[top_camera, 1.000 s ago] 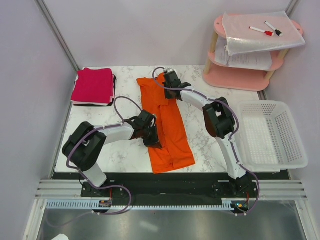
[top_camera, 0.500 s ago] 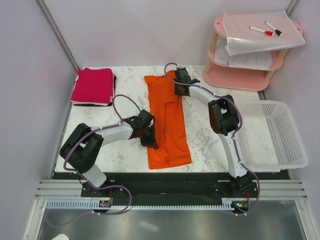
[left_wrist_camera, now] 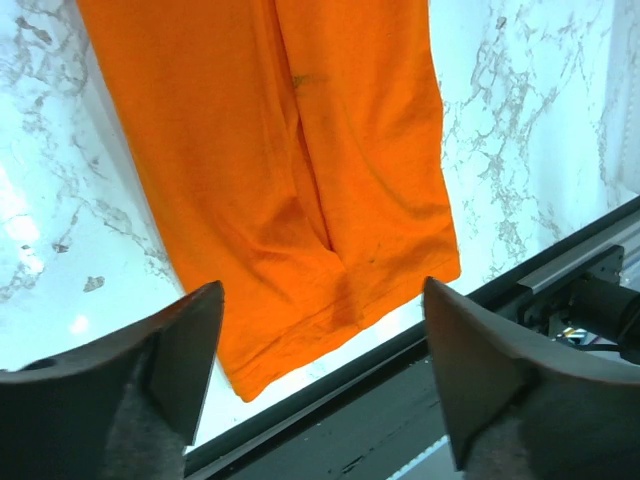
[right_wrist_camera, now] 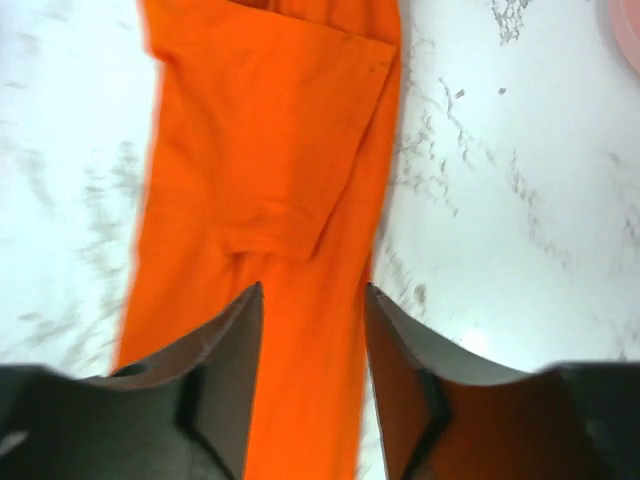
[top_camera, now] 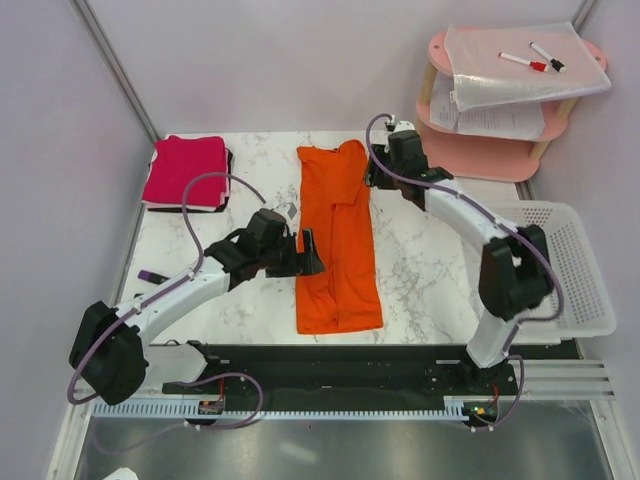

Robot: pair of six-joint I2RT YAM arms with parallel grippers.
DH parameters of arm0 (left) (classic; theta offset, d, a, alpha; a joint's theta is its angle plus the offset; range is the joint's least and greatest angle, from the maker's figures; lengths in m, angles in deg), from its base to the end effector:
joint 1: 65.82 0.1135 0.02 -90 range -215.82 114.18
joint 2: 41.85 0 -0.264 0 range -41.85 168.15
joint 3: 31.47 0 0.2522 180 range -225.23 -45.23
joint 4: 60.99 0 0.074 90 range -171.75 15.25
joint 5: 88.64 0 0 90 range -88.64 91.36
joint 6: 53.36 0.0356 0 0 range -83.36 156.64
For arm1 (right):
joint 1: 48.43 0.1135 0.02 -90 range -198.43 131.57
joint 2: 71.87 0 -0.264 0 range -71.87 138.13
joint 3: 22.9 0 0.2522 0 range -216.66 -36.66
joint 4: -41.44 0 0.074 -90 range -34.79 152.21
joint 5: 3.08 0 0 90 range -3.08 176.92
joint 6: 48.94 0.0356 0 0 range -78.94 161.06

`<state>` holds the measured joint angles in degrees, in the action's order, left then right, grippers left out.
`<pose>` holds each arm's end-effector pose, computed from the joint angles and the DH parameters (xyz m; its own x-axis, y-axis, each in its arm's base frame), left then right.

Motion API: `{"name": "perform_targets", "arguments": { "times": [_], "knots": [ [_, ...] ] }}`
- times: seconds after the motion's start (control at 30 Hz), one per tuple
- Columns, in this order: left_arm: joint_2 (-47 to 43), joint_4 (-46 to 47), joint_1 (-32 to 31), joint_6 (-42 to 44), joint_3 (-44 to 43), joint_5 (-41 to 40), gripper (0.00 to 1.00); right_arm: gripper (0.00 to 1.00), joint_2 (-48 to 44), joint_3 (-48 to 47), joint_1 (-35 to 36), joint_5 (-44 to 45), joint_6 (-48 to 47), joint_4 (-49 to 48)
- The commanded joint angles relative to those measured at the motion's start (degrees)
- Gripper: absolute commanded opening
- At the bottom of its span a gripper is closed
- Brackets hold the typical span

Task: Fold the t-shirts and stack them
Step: Rotate the tshirt 90 degrees, then grab the bottom of the folded rectangular tshirt with both arms

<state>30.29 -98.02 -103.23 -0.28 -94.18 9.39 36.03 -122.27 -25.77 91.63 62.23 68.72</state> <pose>0.2059 -0.1638 0.2443 -0.8676 -0.0853 -0.4899 0.1962 0.8466 -0.4948 0.4065 0.1666 0.2633 -0.6200 0.1312 -0.7736 -0.1058 0.9630 0.2481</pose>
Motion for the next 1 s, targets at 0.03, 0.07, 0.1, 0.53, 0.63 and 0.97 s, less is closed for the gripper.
{"name": "perform_targets", "arguments": {
  "times": [0.03, 0.07, 0.1, 0.53, 0.63, 0.97],
  "knots": [
    [-3.7, -0.6, 0.0, -1.6, 6.4, -2.5, 1.0, 0.65, -15.9, 17.9, 0.1, -12.3, 5.0, -1.1],
    [-4.2, -0.6, 0.0, -2.1, 7.5, -2.5, 1.0, 0.7, -19.4, 20.7, 0.0, -13.7, 5.7, -0.7],
    [-5.1, -0.6, 0.0, -3.1, 9.4, -2.6, 1.0, 0.73, -21.0, 26.1, 0.1, -15.7, 6.7, -0.4],
    [-7.4, 6.0, 0.0, -8.6, 21.4, 4.6, 0.81, 0.85, -38.3, 51.6, 1.2, -26.1, 12.0, 8.4],
    [-6.3, 7.4, -0.1, -9.1, 22.1, 5.9, 0.78, 0.83, -38.1, 54.7, 2.8, -27.2, 14.5, 7.8],
    [0.1, 11.6, -0.4, -10.4, 23.5, 9.7, 0.7, 0.73, -35.0, 59.0, 10.2, -29.7, 21.4, 3.7]
  ]
}}
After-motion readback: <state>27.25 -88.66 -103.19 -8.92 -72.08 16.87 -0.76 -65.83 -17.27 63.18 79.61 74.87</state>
